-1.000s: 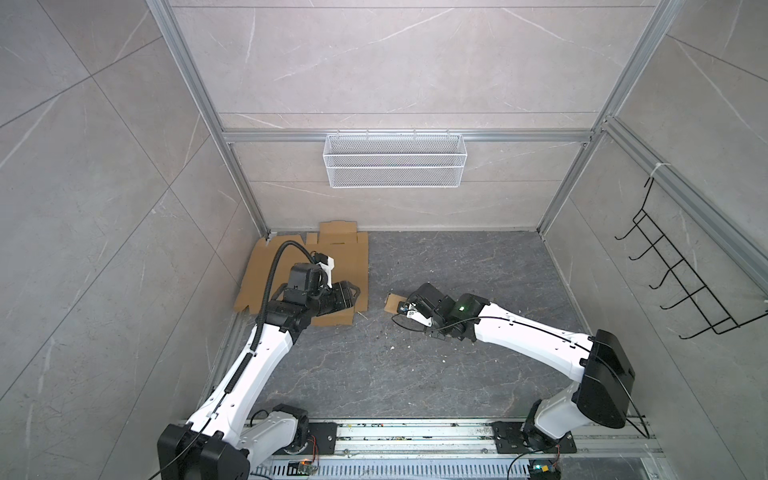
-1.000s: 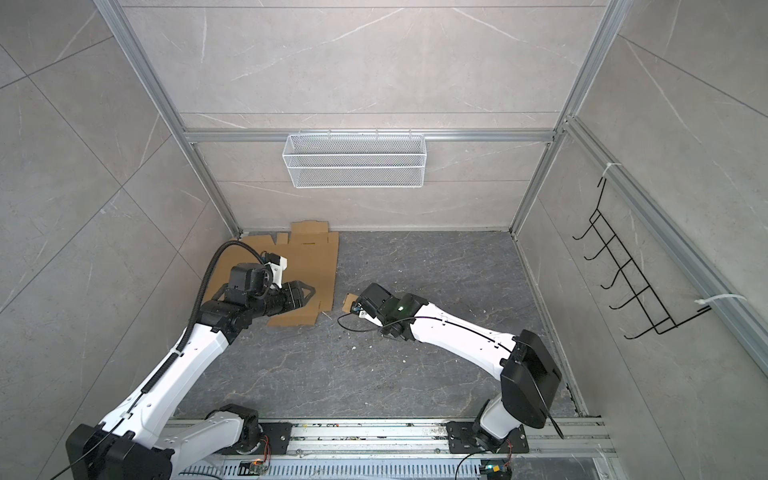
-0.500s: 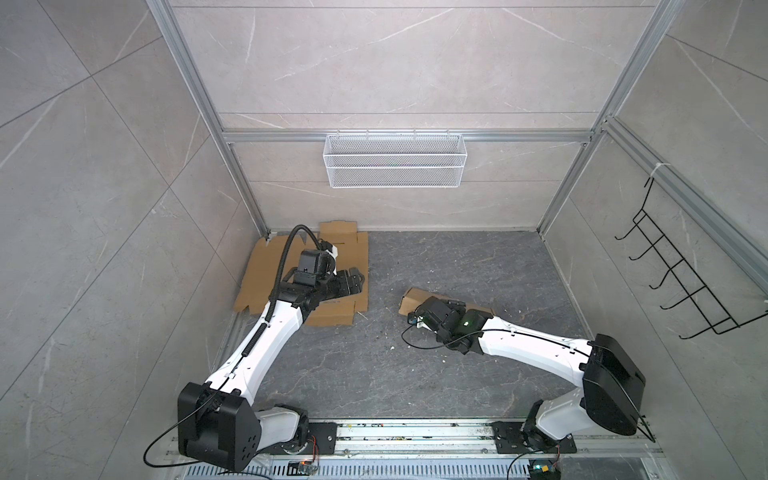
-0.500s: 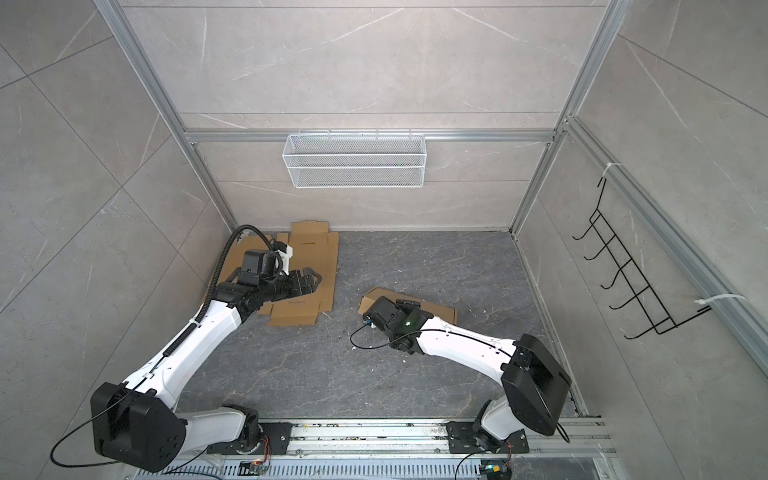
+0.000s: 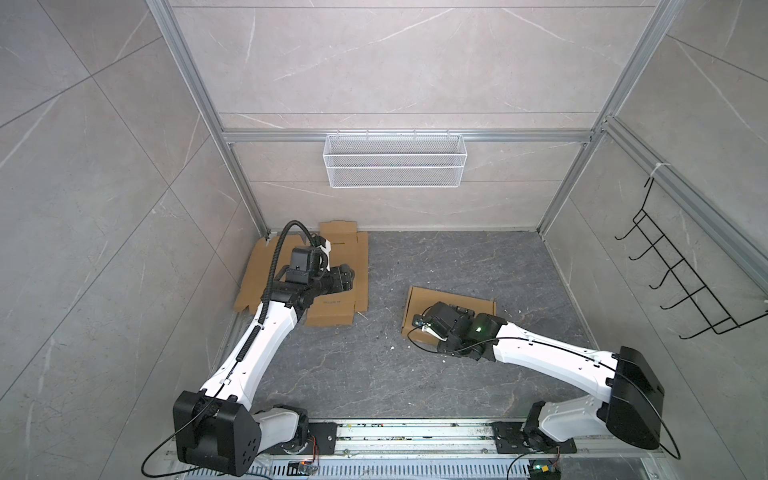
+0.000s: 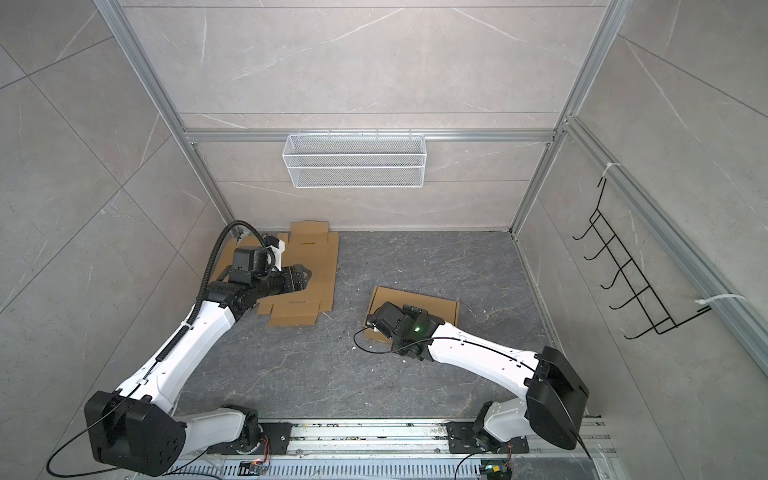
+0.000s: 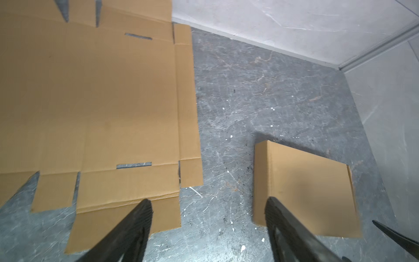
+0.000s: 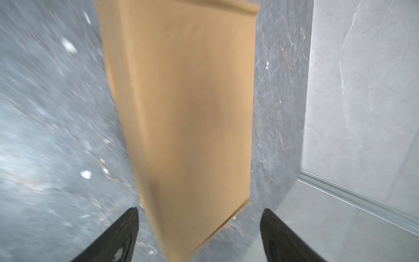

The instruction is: Fold the paper box

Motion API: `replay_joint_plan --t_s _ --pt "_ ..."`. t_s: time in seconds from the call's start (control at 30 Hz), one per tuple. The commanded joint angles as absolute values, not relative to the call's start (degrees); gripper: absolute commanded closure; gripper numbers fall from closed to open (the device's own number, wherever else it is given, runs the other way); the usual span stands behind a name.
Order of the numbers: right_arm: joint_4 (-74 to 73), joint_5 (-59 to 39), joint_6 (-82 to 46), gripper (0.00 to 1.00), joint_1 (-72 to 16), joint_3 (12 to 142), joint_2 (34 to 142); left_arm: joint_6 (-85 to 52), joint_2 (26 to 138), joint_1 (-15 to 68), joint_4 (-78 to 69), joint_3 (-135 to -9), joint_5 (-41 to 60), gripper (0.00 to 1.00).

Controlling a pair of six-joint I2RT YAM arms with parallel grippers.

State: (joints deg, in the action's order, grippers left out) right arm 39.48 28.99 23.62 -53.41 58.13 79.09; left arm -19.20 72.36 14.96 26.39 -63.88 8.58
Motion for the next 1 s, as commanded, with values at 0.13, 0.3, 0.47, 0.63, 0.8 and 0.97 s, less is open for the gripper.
replay_joint_plan --t_s 0.13,0.3,0.47,0.63,0.8,0.97 --pt "38.55 18.73 -3.62 0.12 -53.36 61.43 74.96 -22.67 76.56 23.24 23.09 -63.11 8.95 0.21" --pt "42.93 15.15 -19.23 0.11 -47.96 63.07 74.79 -24.00 81.20 28.28 22.31 -63.07 10.54 0.15" --pt "46.13 8.52 -30.32 0.12 -34.37 56.80 69.48 -27.95 85.69 30.29 19.10 -60.63 16.93 0.10" --pt "46.12 3.96 -33.31 0.11 -25.79 51.42 68.57 -29.67 91.49 34.00 17.22 -59.98 18.32 0.09" --pt "41.87 -0.81 -34.30 0.10 -15.72 44.93 67.67 -31.51 96.71 35.20 12.31 -60.39 19.59 0.09" --pt "33.62 -8.63 -34.82 0.11 -10.36 42.92 72.18 -33.25 103.02 36.69 8.98 -63.58 22.79 0.16"
